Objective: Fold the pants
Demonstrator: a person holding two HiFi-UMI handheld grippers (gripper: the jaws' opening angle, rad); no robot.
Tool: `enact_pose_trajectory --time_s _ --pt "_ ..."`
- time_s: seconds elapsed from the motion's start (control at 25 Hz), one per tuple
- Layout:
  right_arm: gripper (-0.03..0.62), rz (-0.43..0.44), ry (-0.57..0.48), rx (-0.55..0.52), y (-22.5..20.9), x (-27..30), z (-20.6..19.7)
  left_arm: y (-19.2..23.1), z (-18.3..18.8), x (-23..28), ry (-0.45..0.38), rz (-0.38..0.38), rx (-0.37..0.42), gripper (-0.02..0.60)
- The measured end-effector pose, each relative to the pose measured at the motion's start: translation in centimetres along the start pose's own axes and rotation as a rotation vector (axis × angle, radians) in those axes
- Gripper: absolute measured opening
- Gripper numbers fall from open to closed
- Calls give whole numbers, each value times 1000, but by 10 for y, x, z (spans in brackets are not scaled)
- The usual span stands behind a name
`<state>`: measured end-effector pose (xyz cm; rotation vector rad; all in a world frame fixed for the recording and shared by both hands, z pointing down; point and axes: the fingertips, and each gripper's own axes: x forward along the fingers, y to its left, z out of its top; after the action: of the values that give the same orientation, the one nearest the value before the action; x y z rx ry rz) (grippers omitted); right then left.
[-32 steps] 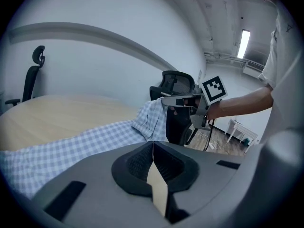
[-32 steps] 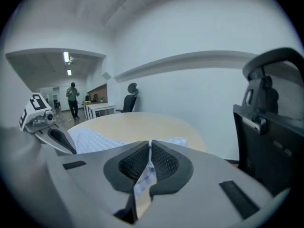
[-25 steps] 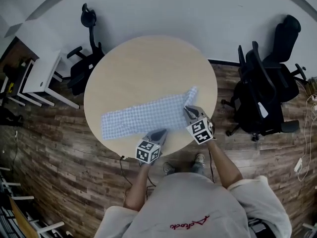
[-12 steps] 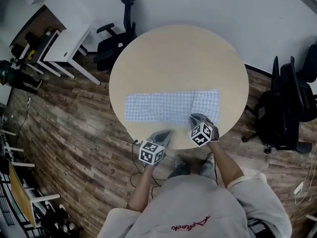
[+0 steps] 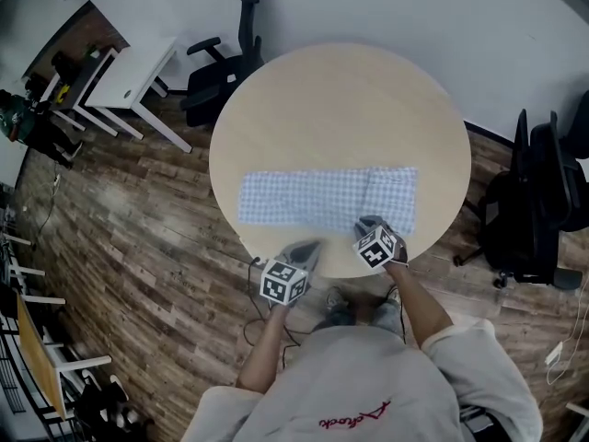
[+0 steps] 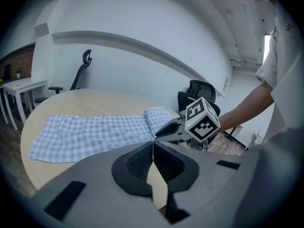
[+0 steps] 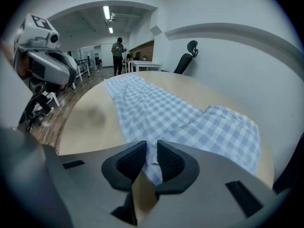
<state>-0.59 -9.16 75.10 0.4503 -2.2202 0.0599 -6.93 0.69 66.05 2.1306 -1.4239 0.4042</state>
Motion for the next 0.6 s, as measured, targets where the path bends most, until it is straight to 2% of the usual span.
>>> enact_pose_trajectory --time_s 0.04,0.12,0.28,0.44,0.6 --pt "76 20 -9 25 2 -1 2 -1 2 1 -1 -6 3 32" --pt "175 62 -47 80 5 -5 7 -3 6 6 -1 -20 13 32" --pt "195 54 -197 187 -6 -29 20 -15 18 24 2 -64 44 32" --pt "195 -69 -295 360 -53 -59 14 -33 33 45 6 -122 80 32" --pt "195 -202 -332 596 -112 -91 -25 -59 47 73 15 -184 122 32"
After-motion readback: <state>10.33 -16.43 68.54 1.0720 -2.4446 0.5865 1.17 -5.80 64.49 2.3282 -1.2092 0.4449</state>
